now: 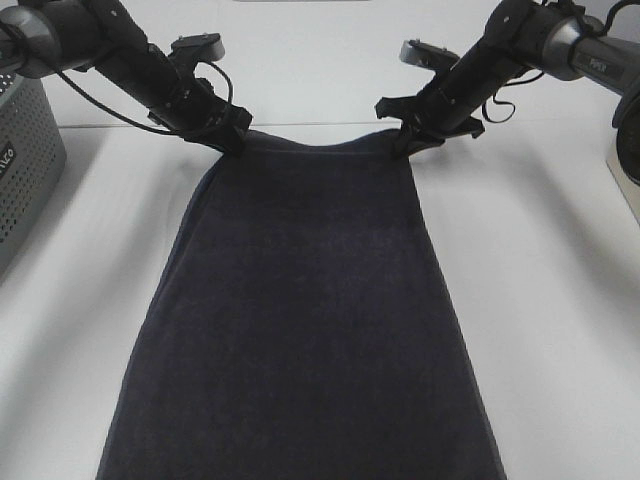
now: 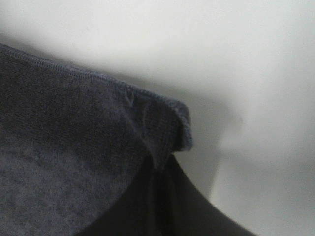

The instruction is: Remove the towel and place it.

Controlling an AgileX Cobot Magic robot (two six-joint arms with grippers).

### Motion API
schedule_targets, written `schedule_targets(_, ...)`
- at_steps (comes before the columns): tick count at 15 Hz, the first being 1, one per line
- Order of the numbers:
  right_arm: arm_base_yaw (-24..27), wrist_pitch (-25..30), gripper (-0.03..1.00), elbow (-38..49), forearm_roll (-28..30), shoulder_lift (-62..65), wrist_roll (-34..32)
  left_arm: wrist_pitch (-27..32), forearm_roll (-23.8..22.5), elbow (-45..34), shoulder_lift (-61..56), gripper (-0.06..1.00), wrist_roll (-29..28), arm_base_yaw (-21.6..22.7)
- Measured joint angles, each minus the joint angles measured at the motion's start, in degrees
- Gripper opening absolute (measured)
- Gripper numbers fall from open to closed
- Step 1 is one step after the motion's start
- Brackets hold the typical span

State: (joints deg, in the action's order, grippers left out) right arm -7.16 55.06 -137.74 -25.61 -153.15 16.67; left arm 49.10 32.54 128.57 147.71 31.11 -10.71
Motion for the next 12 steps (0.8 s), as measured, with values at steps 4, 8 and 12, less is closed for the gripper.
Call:
schedule_targets(4,0.0,-7.85,0.02,-3.44,0.0,0.0,2.12,-12.38,0.52,0.06,0.0,0.02,5.33,0.0)
schedule_targets(8,0.0,-14.04,0.02,-3.44,-0.06,-0.11,2.12,-19.25,3.15,0.06,0.0,0.02,12.61,0.0)
schedule_targets(12,0.0,-17.3,0.02,-3.44,-0.23,-0.63,1.66,-23.03,8.88,0.06,0.4,0.02,22.4,0.0)
